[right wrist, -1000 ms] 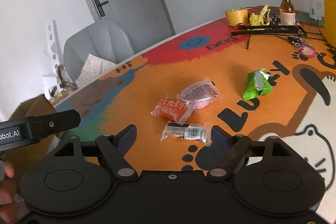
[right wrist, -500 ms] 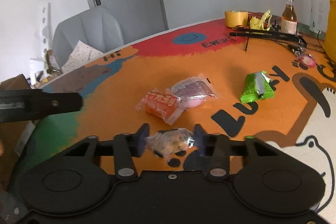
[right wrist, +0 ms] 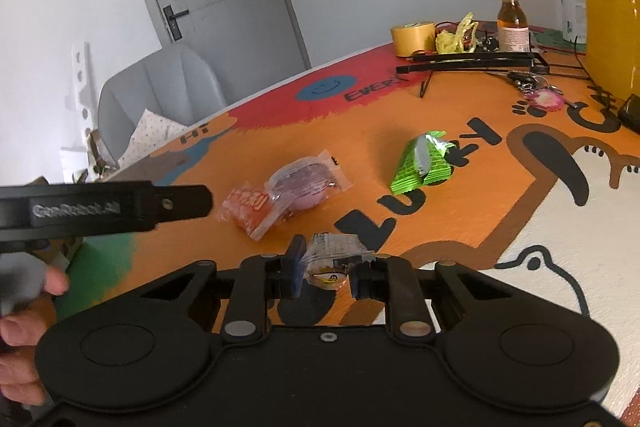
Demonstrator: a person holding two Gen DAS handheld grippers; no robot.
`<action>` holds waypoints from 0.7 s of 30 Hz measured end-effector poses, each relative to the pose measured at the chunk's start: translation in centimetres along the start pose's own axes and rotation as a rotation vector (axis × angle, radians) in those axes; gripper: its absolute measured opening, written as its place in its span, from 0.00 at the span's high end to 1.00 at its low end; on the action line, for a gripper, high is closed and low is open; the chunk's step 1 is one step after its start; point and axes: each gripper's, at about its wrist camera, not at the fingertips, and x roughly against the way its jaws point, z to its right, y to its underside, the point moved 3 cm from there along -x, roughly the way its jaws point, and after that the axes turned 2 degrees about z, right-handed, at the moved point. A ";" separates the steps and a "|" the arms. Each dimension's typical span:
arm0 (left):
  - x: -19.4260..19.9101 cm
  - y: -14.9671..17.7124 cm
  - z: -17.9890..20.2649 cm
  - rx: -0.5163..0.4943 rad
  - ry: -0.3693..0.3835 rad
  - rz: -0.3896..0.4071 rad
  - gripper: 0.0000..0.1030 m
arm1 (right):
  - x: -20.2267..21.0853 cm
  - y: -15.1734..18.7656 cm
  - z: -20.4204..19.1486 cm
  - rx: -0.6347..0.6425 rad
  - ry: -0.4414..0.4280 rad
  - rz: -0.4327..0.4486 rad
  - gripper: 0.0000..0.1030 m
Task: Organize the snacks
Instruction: 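Grasp the orange wafer packet with the left tool while the right tool grasps the small clear packet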
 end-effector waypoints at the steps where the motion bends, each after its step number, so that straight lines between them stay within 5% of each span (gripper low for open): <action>1: -0.4 0.0 0.2 -0.002 0.004 -0.006 0.20 | 0.0 0.0 0.2 -0.004 -0.002 0.002 0.80; 17: -5.1 1.0 1.7 -0.049 0.027 -0.039 0.21 | 0.0 0.2 1.5 -0.040 -0.026 0.004 0.80; 21: -4.8 1.3 2.0 -0.076 0.012 -0.025 0.42 | -0.1 0.2 1.2 -0.034 -0.019 0.005 0.80</action>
